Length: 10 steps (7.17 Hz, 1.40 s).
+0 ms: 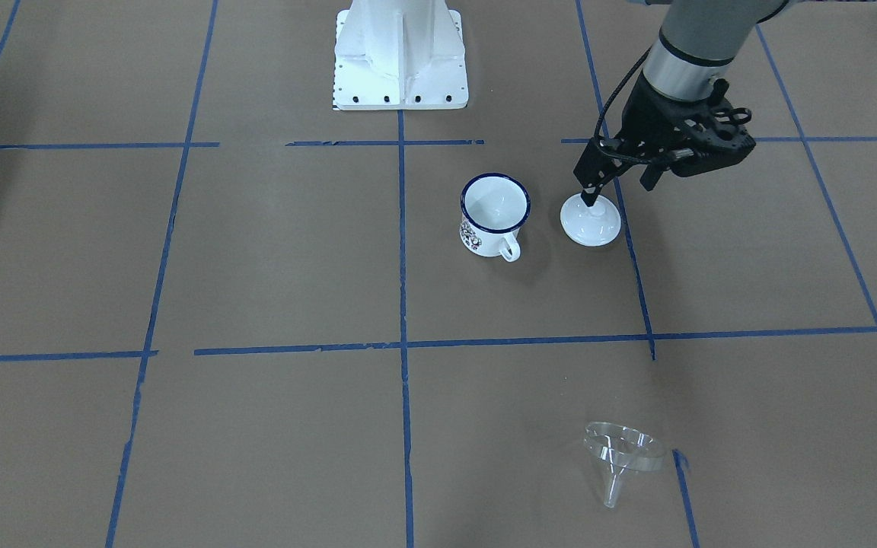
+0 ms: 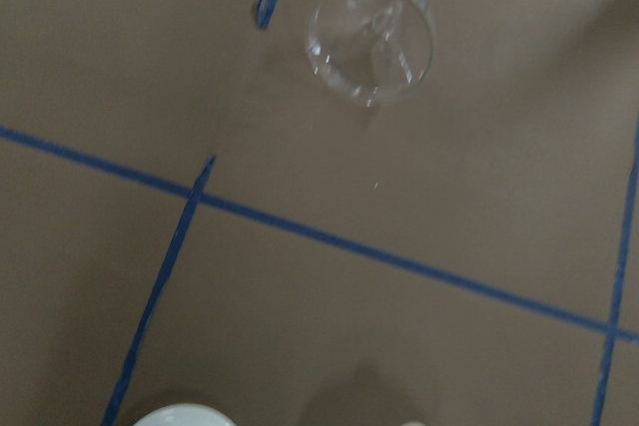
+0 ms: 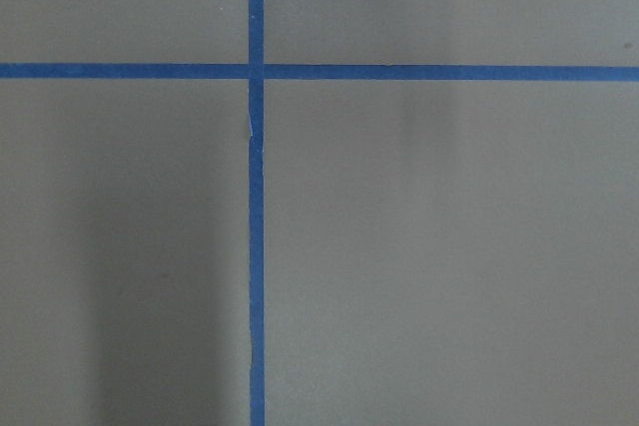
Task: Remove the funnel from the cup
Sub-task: 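Move the left gripper down to the white lid beside the mug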
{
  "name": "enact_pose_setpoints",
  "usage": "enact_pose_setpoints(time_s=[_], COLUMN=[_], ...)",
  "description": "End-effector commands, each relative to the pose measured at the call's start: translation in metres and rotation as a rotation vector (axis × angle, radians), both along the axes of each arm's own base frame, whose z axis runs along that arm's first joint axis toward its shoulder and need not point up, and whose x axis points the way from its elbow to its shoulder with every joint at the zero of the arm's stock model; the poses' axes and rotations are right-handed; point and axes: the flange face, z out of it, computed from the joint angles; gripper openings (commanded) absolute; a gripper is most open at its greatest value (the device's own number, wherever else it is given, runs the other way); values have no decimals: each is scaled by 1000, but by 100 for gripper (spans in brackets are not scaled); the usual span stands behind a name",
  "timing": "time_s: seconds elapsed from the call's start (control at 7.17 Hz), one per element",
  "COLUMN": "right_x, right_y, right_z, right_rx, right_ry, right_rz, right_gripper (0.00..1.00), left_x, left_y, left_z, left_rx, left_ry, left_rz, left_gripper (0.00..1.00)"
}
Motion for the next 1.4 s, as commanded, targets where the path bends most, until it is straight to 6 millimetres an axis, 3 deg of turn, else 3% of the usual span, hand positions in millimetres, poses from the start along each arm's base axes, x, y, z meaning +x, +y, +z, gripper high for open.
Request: enact_pose_setpoints(time_s=[0.0,0.28,0.42,0.7,1.26], right_x=[0,0,0,0,0], right_y=[0,0,0,0,0], right_z=[0,0,1,1,0], right_rx=[0,0,-2,-2,0], right_ry=[0,0,0,0,0], right_rz=[0,0,0,0,0], right_gripper=[100,100,100,100,100], left_x=[45,81,85,71,83], left_y=[45,41,42,51,57], left_z=[45,85,107,159,152], left_rx=[-38,-26,-13,47,51], left_ry=[-26,-60,-50,-21,-11], left_rz=[101,88,92,72,90], left_gripper=[100,100,100,100,100])
